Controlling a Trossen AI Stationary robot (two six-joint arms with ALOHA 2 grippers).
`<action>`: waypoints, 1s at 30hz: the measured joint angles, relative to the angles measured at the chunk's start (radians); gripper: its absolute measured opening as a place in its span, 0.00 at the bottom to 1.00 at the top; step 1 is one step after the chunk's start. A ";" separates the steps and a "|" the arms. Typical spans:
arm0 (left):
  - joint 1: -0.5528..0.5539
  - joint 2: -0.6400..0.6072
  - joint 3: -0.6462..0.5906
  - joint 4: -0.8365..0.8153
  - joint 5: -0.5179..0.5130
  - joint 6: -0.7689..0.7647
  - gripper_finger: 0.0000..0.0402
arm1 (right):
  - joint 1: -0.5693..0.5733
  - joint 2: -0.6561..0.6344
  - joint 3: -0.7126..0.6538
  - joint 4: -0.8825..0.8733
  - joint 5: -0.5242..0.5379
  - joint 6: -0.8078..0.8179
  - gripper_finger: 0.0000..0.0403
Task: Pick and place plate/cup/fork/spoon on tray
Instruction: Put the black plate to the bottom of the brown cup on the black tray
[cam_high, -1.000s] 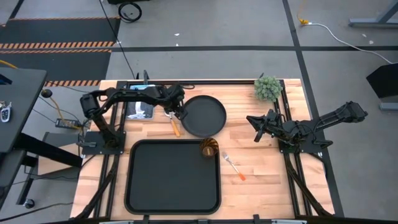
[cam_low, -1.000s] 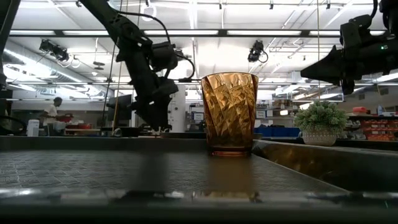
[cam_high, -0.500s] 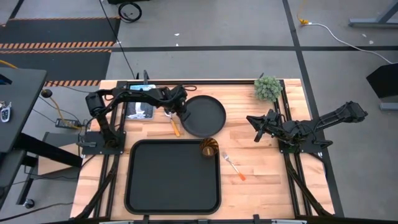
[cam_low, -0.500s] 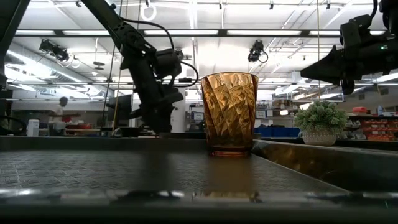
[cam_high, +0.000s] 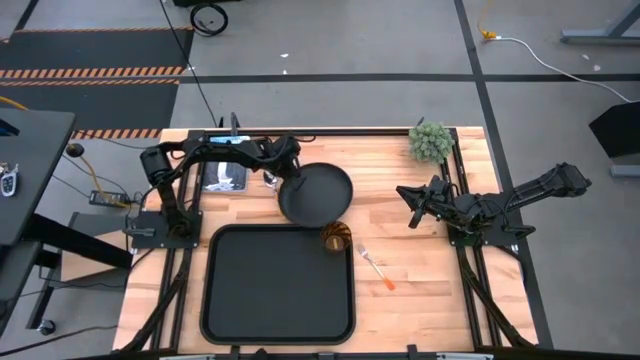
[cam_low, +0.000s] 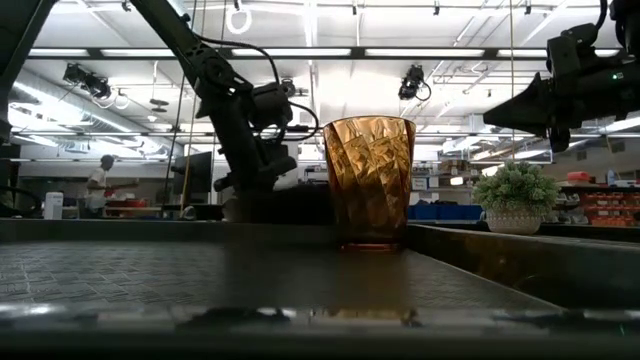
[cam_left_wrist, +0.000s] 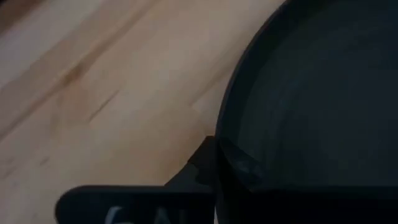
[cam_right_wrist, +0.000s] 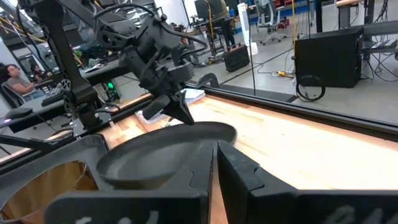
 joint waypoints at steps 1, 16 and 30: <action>0.003 0.000 0.000 -0.001 -0.004 0.000 0.02 | 0.000 0.000 0.000 0.000 0.000 0.000 0.07; 0.013 -0.012 0.078 0.062 -0.018 0.045 0.00 | 0.000 0.000 0.000 0.007 0.000 0.000 0.07; 0.015 -0.012 0.133 -0.035 -0.012 0.099 0.00 | 0.000 0.000 0.000 0.007 0.000 0.000 0.07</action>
